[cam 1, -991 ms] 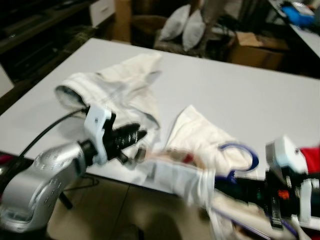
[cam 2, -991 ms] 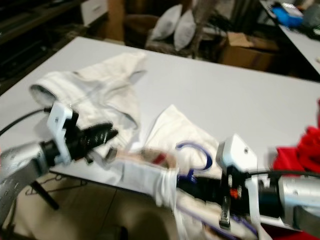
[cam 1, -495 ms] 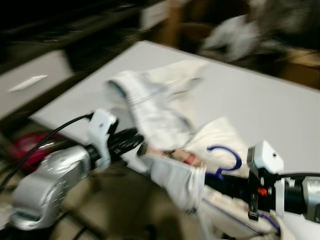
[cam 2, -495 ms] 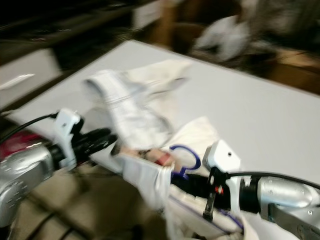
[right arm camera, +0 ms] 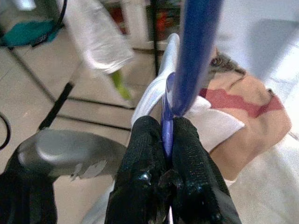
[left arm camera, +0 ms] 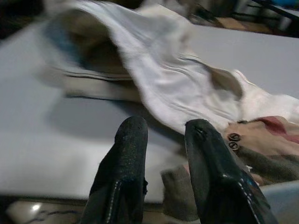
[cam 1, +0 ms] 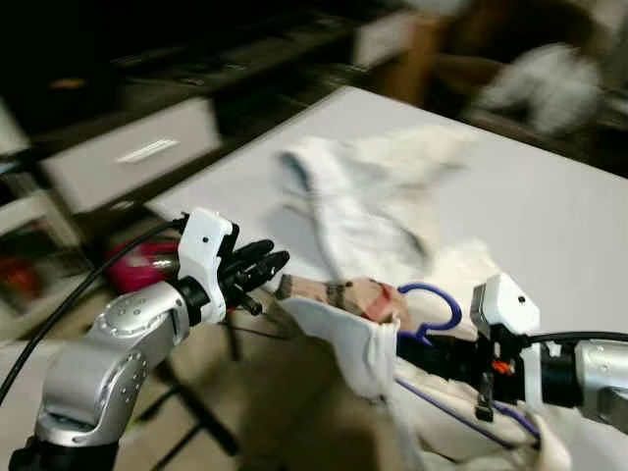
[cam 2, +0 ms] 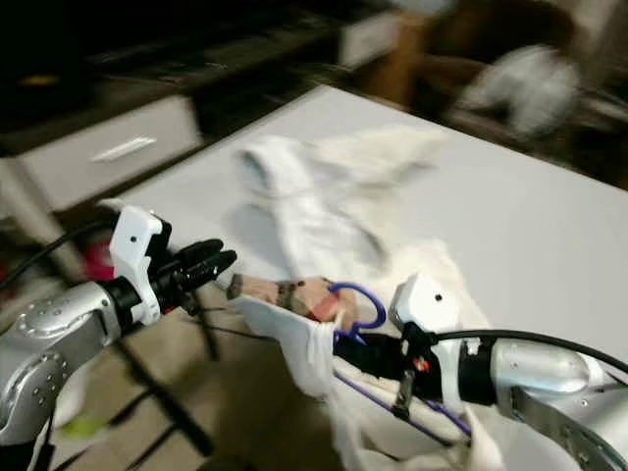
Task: Hang hanger
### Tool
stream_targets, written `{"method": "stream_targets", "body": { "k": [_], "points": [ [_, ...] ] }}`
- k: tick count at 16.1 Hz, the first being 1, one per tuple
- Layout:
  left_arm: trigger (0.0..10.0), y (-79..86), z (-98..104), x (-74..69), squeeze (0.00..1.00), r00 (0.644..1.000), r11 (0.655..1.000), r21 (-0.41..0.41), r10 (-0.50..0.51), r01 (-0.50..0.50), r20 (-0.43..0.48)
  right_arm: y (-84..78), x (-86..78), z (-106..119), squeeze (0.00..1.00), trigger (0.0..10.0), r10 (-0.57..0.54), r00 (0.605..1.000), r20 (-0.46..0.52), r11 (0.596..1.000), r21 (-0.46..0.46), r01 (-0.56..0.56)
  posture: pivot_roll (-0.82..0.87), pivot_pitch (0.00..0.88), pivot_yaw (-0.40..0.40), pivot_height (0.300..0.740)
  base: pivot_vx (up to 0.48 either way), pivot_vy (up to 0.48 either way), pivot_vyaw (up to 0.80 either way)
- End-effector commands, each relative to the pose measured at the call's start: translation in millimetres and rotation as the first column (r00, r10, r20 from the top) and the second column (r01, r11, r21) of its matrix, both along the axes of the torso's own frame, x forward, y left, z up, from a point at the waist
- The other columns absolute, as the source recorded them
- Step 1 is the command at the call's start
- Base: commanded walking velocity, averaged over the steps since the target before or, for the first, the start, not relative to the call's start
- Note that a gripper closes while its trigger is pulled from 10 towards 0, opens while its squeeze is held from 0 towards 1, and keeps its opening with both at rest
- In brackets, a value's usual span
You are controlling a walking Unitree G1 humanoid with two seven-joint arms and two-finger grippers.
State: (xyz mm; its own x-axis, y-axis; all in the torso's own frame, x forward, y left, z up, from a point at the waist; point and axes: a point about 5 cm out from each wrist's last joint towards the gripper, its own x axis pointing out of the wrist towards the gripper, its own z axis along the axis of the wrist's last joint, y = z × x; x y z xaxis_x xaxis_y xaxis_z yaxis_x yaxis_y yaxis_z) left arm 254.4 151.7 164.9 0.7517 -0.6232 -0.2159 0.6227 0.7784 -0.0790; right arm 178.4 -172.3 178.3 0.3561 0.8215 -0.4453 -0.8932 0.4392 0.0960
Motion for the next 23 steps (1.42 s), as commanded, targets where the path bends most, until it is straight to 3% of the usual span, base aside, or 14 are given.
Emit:
{"method": "stream_targets", "body": {
  "k": [1,5,15,23],
  "points": [
    [10.0,1.8,-1.8,4.8,0.0,1.0,1.0,0.017,0.009,-0.009,0.008,0.1,0.3,6.1,0.0,10.0,0.052,0.998,0.032,0.999,-0.009,-0.052,0.09,0.0,-0.029,0.74,0.0,0.0,0.8],
    [10.0,-2.1,-4.5,1.0,0.0,1.0,0.999,0.036,0.01,-0.011,0.025,-2.1,7.9,5.2,0.0,10.0,0.067,0.997,0.039,0.998,-0.021,-0.066,0.12,0.0,-0.073,0.74,0.0,0.0,0.8],
    [10.0,-4.4,-4.2,4.4,0.0,1.0,0.999,0.032,-0.008,0.007,0.03,-4.3,2.7,1.2,0.0,10.0,0.067,0.997,0.032,0.998,-0.021,-0.067,0.1,0.0,-0.042,0.74,0.0,0.0,0.8],
    [10.0,-6.0,-3.2,3.0,0.0,0.999,0.999,0.037,-0.027,0.026,0.038,-9.0,13.4,-1.3,0.0,10.0,-0.002,0.996,0.085,1.0,-0.031,0.005,0.11,0.0,-0.051,0.74,0.0,0.0,0.8]
  ]
}}
